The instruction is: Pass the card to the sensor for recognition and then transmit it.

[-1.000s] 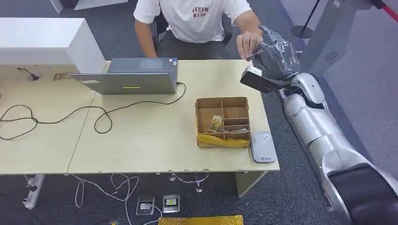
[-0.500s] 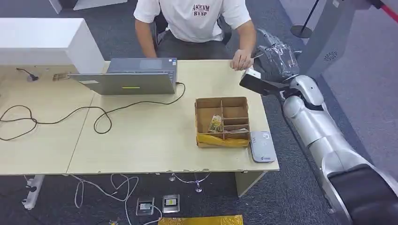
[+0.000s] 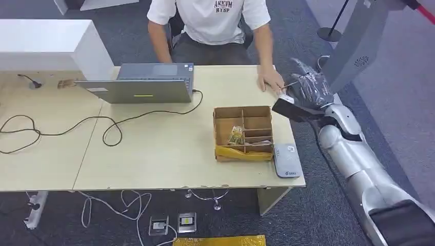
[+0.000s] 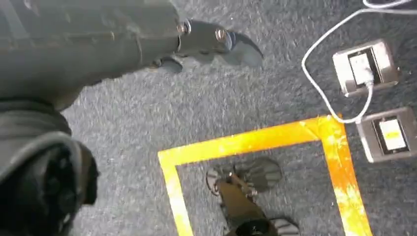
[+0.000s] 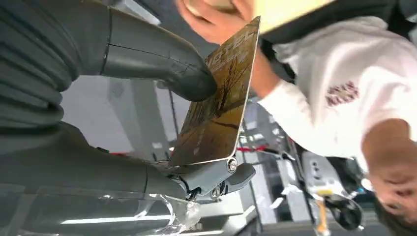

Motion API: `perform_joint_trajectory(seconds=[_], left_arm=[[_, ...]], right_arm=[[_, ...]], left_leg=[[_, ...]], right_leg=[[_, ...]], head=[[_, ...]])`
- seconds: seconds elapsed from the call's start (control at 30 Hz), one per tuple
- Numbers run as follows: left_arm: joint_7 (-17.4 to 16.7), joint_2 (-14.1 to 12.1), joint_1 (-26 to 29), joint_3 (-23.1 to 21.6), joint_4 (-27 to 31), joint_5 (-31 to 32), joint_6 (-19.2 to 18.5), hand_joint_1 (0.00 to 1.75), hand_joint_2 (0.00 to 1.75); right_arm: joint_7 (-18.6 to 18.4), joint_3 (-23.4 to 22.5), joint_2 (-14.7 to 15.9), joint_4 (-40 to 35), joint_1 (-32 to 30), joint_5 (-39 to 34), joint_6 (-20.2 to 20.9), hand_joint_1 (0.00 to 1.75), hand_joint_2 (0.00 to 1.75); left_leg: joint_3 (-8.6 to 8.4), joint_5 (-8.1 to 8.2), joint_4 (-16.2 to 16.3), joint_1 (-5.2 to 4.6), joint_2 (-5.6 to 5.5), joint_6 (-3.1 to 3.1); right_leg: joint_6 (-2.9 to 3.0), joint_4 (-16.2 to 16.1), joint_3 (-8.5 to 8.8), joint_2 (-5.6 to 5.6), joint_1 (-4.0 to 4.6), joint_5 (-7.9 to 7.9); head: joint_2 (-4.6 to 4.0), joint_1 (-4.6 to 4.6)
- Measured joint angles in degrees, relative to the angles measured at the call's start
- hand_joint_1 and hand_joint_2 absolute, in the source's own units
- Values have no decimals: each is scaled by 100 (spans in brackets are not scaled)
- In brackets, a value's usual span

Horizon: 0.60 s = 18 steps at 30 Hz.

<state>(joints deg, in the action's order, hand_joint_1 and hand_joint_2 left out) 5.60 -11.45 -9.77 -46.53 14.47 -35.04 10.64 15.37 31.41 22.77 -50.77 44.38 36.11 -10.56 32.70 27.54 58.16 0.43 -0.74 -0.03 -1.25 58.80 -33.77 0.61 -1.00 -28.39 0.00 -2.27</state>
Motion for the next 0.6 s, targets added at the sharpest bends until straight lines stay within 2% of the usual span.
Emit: perform_joint_trajectory(seconds=[0.27,0.6], left_arm=[[0,-26,-40,-2,0,-48,70,0,0],[7,-15,-48,-2,-2,-107,188,0,0]], right_arm=[[-284,-157,575,-713,-997,120,-61,175,175],[-453,-260,776,-947,-1566,149,-155,175,175]], left_leg=[[0,3,-1,0,18,-2],[-4,3,-1,1,25,-2]], right_leg=[[0,1,0,-6,0,0],[0,2,1,-20,1,1]], head=[[0,4],[0,2]])
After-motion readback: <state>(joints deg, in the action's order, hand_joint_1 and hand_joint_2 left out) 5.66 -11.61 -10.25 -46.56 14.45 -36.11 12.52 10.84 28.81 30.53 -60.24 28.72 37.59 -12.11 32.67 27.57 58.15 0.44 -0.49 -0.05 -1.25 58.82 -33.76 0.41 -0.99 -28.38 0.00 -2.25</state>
